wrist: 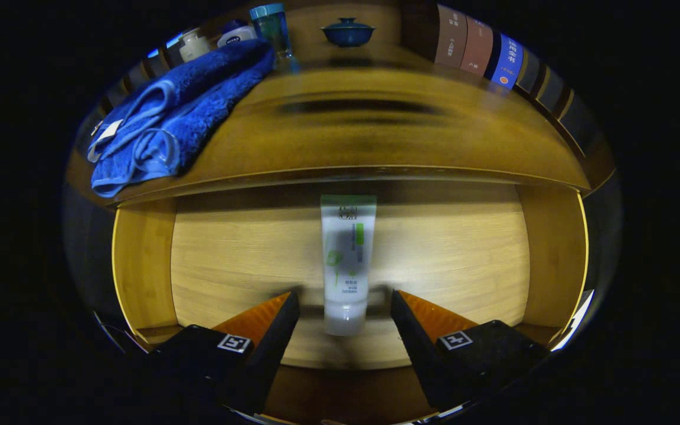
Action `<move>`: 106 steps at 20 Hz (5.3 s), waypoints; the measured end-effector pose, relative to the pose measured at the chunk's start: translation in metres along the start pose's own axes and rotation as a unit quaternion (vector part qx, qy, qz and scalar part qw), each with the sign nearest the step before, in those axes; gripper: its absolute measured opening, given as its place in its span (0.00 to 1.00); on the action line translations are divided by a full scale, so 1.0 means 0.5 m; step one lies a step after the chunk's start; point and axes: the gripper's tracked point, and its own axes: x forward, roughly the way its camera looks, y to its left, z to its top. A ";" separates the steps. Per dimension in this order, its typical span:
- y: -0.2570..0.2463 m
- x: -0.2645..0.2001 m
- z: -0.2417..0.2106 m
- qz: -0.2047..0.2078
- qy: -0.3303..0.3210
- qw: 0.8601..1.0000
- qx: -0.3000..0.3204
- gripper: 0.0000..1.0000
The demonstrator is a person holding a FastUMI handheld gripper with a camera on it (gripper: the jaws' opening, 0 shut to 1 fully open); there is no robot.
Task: Pull open the drawer, take out the items inside it, and place them on the countertop above the cabinet.
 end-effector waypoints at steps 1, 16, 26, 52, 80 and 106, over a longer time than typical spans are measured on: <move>0.002 0.007 -0.003 -0.001 0.007 1.000 -0.001 0.99; -0.006 0.043 -0.014 -0.012 0.017 0.999 -0.029 0.45; 0.013 -0.064 -0.055 0.047 -0.037 0.998 -0.033 0.45; 0.018 -0.215 0.327 0.062 -0.198 0.978 0.029 0.45; 0.027 -0.311 0.268 -0.001 -0.286 0.958 -0.011 1.00; -0.006 -0.230 -0.229 0.007 -0.463 0.886 0.012 1.00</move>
